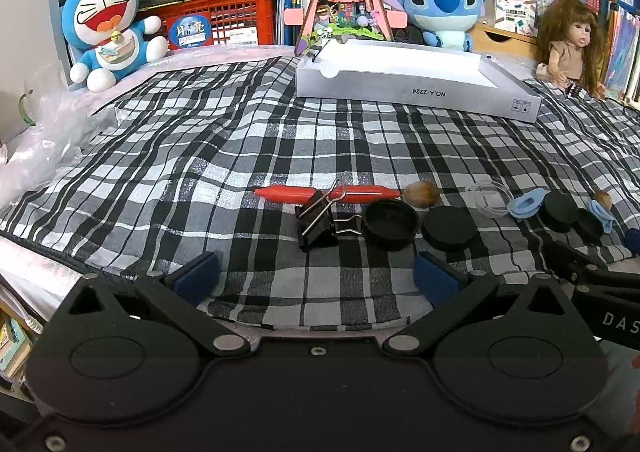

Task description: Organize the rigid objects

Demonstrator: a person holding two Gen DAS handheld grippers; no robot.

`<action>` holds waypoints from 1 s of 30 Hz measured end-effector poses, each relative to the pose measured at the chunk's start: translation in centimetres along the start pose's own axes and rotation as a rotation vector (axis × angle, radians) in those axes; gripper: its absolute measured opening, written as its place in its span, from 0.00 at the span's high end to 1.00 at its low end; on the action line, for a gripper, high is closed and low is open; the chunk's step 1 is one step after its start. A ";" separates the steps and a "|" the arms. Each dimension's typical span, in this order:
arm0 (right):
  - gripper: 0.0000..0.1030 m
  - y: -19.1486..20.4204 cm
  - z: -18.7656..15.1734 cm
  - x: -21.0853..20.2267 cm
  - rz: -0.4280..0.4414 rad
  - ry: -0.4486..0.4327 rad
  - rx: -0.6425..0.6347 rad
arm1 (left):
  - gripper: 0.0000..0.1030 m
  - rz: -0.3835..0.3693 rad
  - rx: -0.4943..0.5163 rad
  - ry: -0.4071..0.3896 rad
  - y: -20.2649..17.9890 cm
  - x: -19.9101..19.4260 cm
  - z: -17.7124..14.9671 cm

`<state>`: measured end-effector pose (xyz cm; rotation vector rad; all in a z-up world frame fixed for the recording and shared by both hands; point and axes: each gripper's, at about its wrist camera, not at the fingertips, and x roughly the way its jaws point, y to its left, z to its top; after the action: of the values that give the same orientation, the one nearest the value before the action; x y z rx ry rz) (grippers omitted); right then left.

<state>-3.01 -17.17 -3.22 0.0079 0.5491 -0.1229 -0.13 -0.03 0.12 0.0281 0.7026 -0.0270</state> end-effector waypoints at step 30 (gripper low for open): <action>0.56 -1.6 -0.1 -1.2 0.017 -0.066 0.108 | 0.63 -0.105 -0.064 -0.079 1.4 -1.1 0.1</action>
<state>-4.31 -18.60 -2.65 0.1136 0.4761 -0.1358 -0.81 1.37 0.91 -0.0706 0.6246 -0.1058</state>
